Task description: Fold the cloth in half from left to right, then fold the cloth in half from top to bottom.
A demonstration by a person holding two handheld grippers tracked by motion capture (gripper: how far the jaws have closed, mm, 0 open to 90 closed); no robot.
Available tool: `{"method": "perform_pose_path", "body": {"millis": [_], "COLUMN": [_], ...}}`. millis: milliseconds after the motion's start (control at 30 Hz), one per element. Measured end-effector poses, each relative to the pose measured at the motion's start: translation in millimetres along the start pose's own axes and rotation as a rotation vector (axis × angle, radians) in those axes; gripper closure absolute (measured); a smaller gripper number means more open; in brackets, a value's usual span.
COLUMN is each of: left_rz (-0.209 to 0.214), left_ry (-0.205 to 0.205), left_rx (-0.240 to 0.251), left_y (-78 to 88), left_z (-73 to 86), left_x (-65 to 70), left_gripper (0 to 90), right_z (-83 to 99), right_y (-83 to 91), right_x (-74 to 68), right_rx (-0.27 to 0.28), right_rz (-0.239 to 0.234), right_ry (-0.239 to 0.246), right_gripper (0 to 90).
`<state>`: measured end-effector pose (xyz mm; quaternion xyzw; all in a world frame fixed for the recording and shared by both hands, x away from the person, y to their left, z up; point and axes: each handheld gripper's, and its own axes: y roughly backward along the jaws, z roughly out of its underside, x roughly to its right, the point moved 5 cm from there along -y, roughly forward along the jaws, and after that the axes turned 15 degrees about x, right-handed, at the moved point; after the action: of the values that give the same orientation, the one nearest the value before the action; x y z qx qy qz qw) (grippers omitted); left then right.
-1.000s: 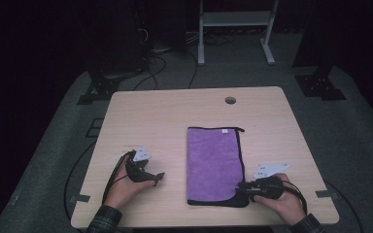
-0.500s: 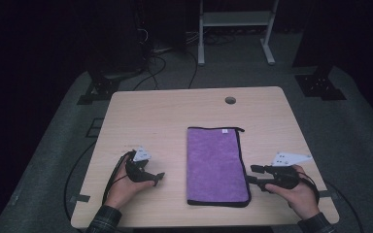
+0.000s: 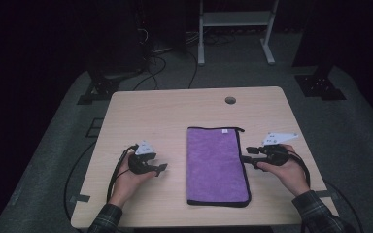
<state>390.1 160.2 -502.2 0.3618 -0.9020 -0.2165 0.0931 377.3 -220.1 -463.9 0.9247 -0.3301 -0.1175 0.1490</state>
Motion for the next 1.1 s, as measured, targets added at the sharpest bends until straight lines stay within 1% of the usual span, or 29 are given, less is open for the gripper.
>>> {"method": "perform_pose_path", "body": {"millis": [100,133,200,233,267,333,367,433,500,567,600,733,800,867,900,933,1067,1100], "left_rz": [0.021,0.028,0.039,0.042,0.045,0.052,0.055,0.064,0.076,0.080,0.079,0.070,0.068,0.059,0.057,0.056,0.054,0.053], "left_ry": [-0.030,-0.039,-0.052,-0.057,-0.054,-0.044,-0.044,-0.047,-0.060,-0.065,-0.065,-0.060,-0.058,-0.061,-0.056,-0.057,-0.043,-0.050], "left_rx": [0.011,0.019,0.024,0.030,0.038,0.053,0.056,0.058,0.054,0.051,0.051,0.052,0.052,0.053,0.052,0.048,0.033,0.023], "left_y": [-9.1,-13.2,-21.5,-25.6,-29.4,-37.1,-41.5,-50.8,-60.2,-69.7,-74.5,-94.0,-102.4,-110.3,-114.0,-117.5,-131.8,-135.0], "left_z": [-11.2,-15.4,-24.1,-28.5,-33.0,-41.7,-45.5,-52.5,-58.7,-64.3,-66.9,-75.4,-79.5,-83.1,-84.4,-85.4,-84.7,-83.4], "left_x": [-0.1,-0.4,-1.3,-2.0,-2.7,-4.3,-5.0,-6.2,-7.6,-9.5,-11.0,-17.3,-19.9,-22.9,-24.3,-25.7,-29.5,-30.7], "left_gripper": [40.7,42.2,45.4,46.1,47.5,49.7,50.1,50.1,51.5,52.0,51.5,49.8,49.8,49.4,49.2,49.0,48.2,47.9], "right_z": [-4.1,-5.5,-8.1,-9.6,-10.9,-12.2,-13.5,-15.6,-17.5,-20.5,-21.8,-27.3,-29.4,-30.2,-30.3,-29.4,-24.3,-23.4], "right_y": [-10.1,-13.4,-19.5,-22.2,-24.7,-30.3,-33.0,-38.5,-44.6,-50.7,-53.9,-66.5,-72.0,-77.6,-79.9,-82.4,-91.7,-93.4], "right_x": [9.1,12.3,18.5,21.5,24.3,30.2,33.3,39.2,45.0,50.6,53.5,64.8,69.8,74.9,77.5,79.8,91.0,92.7], "right_rx": [0.003,0.006,-0.005,-0.001,0.007,-0.007,0.000,0.009,-0.006,0.002,-0.005,-0.006,0.006,0.001,0.008,0.001,-0.021,-0.023], "right_rz": [0.008,0.012,0.029,0.035,0.038,0.050,0.051,0.051,0.064,0.064,0.071,0.086,0.087,0.101,0.105,0.103,0.123,0.126], "right_ry": [-0.010,-0.010,-0.001,-0.001,-0.007,0.003,-0.002,-0.008,0.015,0.006,0.015,0.024,0.018,0.024,0.020,0.015,0.003,0.000], "right_gripper": [52.2,51.6,50.5,51.1,51.5,51.9,52.2,52.1,51.9,51.2,50.8,49.8,49.6,48.8,48.8,48.2,45.8,45.7]}}
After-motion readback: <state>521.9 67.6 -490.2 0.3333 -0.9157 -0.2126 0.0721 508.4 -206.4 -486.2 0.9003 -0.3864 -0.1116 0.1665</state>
